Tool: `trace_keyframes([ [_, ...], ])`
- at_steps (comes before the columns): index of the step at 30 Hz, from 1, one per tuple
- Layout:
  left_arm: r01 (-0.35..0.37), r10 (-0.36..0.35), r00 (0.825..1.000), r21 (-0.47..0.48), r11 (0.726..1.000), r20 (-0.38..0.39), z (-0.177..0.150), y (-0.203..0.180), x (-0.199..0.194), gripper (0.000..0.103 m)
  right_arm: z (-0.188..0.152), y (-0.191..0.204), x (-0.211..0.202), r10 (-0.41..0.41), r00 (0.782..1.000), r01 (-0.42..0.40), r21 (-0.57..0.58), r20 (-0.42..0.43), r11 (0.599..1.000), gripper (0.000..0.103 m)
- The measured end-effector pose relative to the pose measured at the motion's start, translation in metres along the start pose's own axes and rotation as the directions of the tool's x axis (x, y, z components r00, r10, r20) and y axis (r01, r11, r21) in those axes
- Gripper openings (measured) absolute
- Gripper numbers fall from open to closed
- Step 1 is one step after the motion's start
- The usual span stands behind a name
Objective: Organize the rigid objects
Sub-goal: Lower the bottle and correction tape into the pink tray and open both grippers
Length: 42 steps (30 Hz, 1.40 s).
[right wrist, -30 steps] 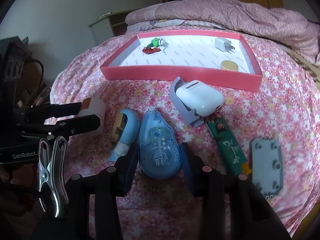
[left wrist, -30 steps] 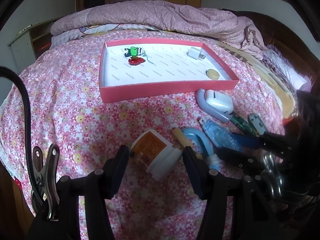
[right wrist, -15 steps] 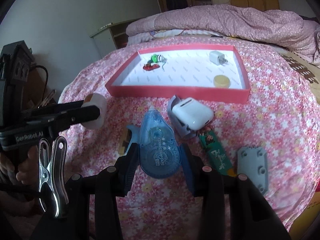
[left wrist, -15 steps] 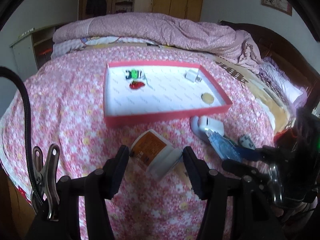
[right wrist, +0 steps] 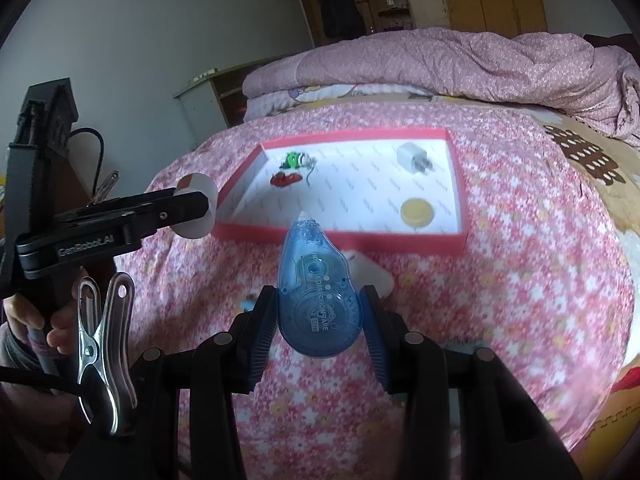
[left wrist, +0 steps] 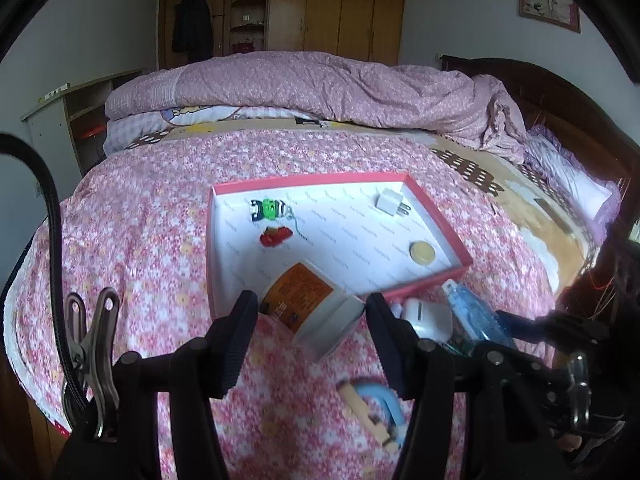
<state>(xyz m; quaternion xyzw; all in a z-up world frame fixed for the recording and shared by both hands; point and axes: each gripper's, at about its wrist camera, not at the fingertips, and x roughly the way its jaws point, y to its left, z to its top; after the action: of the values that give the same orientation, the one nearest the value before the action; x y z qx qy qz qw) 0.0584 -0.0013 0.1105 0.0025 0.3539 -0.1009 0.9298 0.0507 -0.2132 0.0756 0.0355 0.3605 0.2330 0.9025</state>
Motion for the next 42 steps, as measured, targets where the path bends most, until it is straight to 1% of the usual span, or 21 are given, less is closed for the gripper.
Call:
trace_keyframes([
  [7, -0.016, 0.016, 1.000, -0.001, 1.000, -0.001, 0.013, 0.006, 0.026, 0.059, 0.013, -0.003, 0.004, -0.019, 1.000, 0.019, -0.010, 0.014, 1.000, 0.043],
  [13, -0.026, 0.025, 0.999, -0.007, 1.000, -0.038, 0.017, 0.012, 0.057, 0.059, 0.027, -0.010, 0.015, -0.032, 0.999, 0.032, -0.005, 0.019, 0.999, 0.043],
  [19, -0.039, 0.039, 0.997, 0.002, 0.999, -0.068, 0.018, 0.014, 0.078, 0.059, 0.044, -0.019, 0.029, -0.048, 0.999, 0.048, 0.004, 0.020, 0.999, 0.043],
  [28, -0.055, 0.057, 0.994, 0.023, 0.998, -0.090, 0.021, 0.012, 0.099, 0.059, 0.066, -0.037, 0.064, -0.072, 0.997, 0.073, 0.031, -0.022, 0.997, 0.043],
  [32, -0.061, 0.063, 0.994, 0.029, 0.998, -0.091, 0.023, 0.012, 0.105, 0.059, 0.073, -0.041, 0.079, -0.070, 0.997, 0.071, 0.038, -0.041, 0.997, 0.043],
  [42, -0.076, 0.081, 0.994, 0.064, 0.995, -0.076, 0.024, 0.010, 0.108, 0.060, 0.076, -0.044, 0.097, -0.080, 0.995, 0.082, 0.037, -0.067, 0.996, 0.043],
])
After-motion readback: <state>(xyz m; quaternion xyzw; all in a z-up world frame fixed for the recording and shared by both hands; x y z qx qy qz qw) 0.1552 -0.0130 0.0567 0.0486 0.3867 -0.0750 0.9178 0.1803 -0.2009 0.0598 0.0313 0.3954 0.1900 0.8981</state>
